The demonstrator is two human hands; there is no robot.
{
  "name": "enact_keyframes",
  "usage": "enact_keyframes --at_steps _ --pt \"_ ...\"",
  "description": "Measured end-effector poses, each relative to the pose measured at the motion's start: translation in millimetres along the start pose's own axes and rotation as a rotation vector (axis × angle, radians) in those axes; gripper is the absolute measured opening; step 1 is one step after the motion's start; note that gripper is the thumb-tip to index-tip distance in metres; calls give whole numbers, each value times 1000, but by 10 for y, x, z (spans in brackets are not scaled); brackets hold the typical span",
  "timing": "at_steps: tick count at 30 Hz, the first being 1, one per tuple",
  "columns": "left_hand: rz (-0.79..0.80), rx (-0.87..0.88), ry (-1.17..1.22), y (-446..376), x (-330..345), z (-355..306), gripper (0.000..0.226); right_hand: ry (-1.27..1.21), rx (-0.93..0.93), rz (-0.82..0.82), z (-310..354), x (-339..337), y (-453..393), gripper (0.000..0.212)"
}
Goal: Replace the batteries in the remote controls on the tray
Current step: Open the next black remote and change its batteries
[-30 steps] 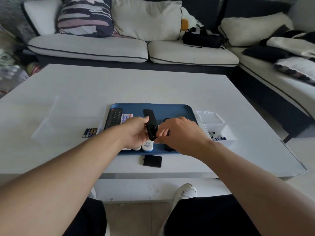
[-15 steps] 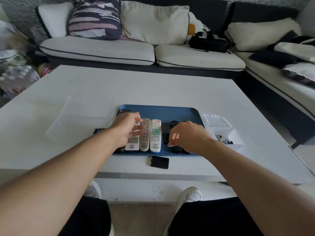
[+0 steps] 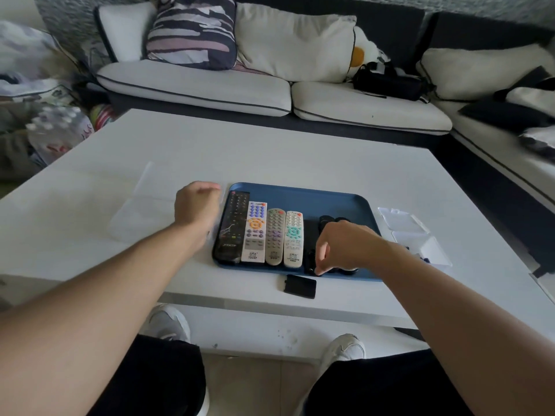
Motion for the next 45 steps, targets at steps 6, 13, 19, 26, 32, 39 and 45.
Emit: enact_keyframes --at_steps 6,13,19,26,32,39,45 --pt "-212 265 -329 -220 -428 284 36 -161 -87 -149 421 -281 -71 7" --pt "-431 235 -486 -351 -845 667 54 -171 -263 -258 1302 -287 -460 20" --pt "-316 -99 -469 -406 -1037 900 41 -34 -400 -257 1933 -214 -807 30" --pt "-323 -76 -445 -441 -1035 1037 34 221 -445 -222 2389 -167 -1009 30" --pt "-326 -76 -413 -469 -1027 1032 34 341 -469 -177 2575 -213 -1004 30" --pt "-275 -90 -373 -474 -1026 1064 29 380 -545 -219 2718 -148 -1076 38" --pt "-303 -148 -294 -484 -1054 1009 37 320 -525 -237 2725 -100 -1104 13"
Point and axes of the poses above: each hand's wrist, its own y-axis away from the middle knuckle, its own x-axis out of the palm, z = x × y, the point moved 1 cm from there along -y, towards the middle knuckle, and after that the axes turned 11 degrees about x, right-handed, at the moved point
